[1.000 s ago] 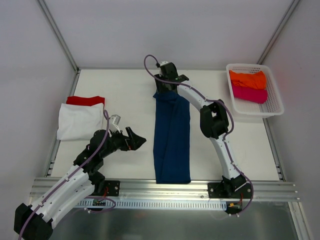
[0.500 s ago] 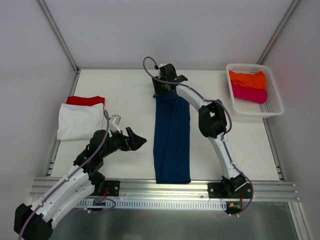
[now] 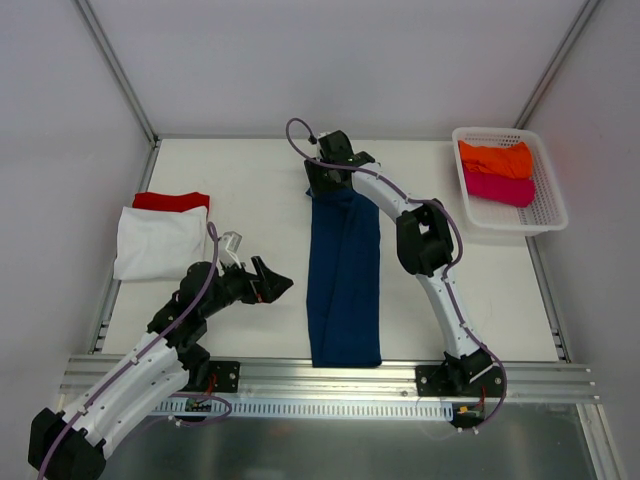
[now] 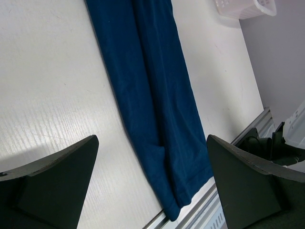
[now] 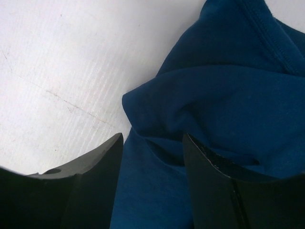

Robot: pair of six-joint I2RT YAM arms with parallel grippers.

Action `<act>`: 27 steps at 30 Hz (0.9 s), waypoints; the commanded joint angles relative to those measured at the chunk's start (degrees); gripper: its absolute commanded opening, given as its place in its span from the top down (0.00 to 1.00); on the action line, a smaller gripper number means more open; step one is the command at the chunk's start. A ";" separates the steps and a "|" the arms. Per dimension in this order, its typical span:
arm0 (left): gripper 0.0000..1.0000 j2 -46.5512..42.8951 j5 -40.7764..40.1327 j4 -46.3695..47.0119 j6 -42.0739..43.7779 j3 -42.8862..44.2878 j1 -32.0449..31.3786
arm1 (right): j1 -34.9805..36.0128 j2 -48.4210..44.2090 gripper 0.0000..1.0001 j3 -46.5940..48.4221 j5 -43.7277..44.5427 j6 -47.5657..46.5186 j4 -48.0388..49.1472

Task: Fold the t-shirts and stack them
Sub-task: Fold the tshirt

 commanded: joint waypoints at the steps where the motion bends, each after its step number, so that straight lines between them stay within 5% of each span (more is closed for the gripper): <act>1: 0.01 -0.84 1.31 1.89 -0.85 -0.54 0.78 | 0.23 0.78 0.43 1.28 -1.41 -0.75 -1.41; 17: 0.01 1.62 1.22 1.98 0.02 0.69 0.78 | 0.49 1.75 0.41 3.13 -1.85 -1.72 -3.43; 23: 0.01 2.06 0.78 1.89 -0.06 0.69 0.86 | 0.49 1.49 0.88 2.95 -0.97 -2.34 -3.26; 27: 0.01 1.98 0.78 1.89 -0.24 0.16 0.86 | 0.49 1.31 0.98 2.69 -0.36 -2.51 -3.17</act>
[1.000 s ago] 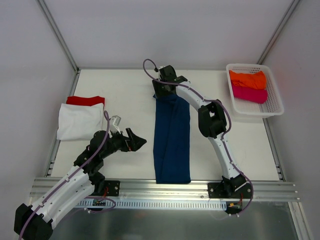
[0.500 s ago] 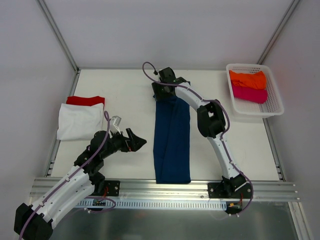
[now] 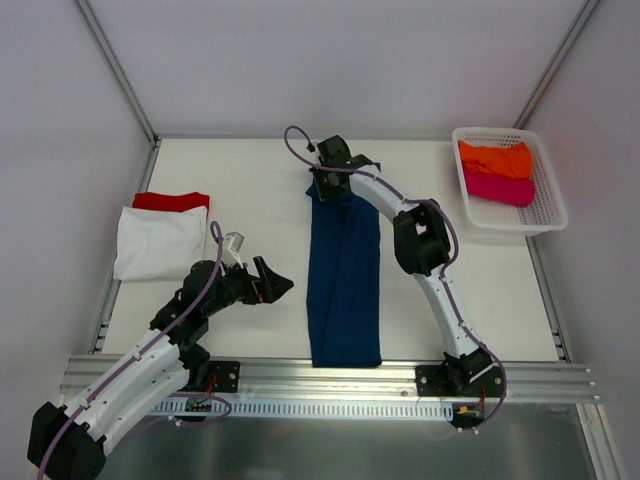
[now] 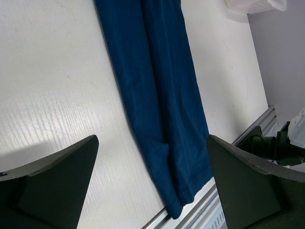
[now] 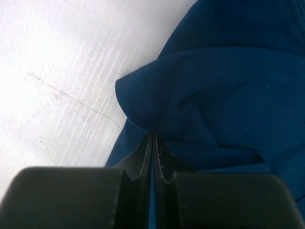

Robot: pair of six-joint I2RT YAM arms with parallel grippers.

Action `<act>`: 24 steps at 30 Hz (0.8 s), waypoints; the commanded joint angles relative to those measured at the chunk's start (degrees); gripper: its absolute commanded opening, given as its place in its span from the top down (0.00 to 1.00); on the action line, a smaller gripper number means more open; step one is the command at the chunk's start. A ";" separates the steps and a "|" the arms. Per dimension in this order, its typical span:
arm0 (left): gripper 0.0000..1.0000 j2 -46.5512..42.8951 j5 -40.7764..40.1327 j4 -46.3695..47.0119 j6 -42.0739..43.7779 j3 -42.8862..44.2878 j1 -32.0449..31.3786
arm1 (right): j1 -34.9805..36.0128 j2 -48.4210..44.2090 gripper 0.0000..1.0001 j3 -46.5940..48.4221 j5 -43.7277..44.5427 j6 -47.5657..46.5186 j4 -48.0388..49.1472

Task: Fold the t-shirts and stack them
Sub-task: Fold the tshirt

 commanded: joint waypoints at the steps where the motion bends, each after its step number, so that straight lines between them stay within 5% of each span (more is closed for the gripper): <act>1: 0.01 -0.01 0.83 1.93 0.00 0.27 0.86 | 0.34 -0.54 0.99 2.21 0.70 -0.61 -0.43; 24: 0.01 -1.16 1.18 1.94 -1.23 -2.02 0.78 | -2.91 -8.72 0.99 -1.66 17.04 4.49 4.58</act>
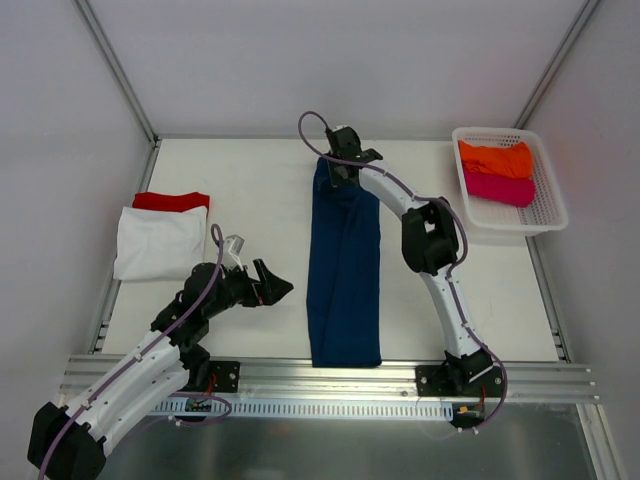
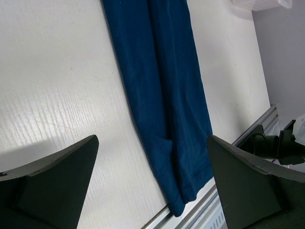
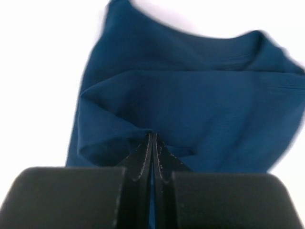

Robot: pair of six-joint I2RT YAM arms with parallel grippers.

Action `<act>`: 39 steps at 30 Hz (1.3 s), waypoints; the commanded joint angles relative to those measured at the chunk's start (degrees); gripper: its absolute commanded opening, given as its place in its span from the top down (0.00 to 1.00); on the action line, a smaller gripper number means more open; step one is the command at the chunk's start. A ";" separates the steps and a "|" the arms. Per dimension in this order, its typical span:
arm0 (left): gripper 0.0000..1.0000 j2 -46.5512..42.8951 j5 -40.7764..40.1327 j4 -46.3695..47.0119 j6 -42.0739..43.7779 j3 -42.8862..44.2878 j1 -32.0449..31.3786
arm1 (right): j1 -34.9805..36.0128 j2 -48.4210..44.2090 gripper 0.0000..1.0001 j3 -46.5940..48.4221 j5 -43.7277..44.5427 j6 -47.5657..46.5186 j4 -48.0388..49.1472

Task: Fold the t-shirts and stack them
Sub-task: Fold the tshirt

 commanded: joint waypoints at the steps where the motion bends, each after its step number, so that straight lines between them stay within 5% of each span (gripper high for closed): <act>1: 0.01 -0.85 1.16 1.94 -0.68 -0.70 0.86 | -1.23 -6.25 1.00 -0.09 3.82 1.65 1.19; 20: 0.01 1.61 2.83 6.59 -3.49 -3.96 0.78 | -4.75 -1.86 0.97 3.16 9.70 1.03 -1.53; 23: 0.01 2.49 2.83 7.38 -3.32 -3.87 0.86 | -5.19 -1.33 0.87 3.25 10.94 0.86 -2.06; 27: 0.01 6.08 2.56 9.22 -2.53 -2.82 0.78 | -5.27 -1.68 0.48 2.72 13.92 -0.37 -2.24; 30: 0.01 10.46 3.53 11.07 -1.74 -1.15 0.86 | -5.62 -2.73 0.36 2.55 16.03 -1.34 -2.41; 35: 0.01 16.81 4.67 11.69 0.02 5.08 0.78 | -5.80 -10.45 0.36 -4.12 15.18 0.24 -1.63; 39: 0.01 26.03 1.78 11.60 3.26 15.53 0.69 | -4.58 -25.44 0.37 -11.15 8.32 1.20 -2.15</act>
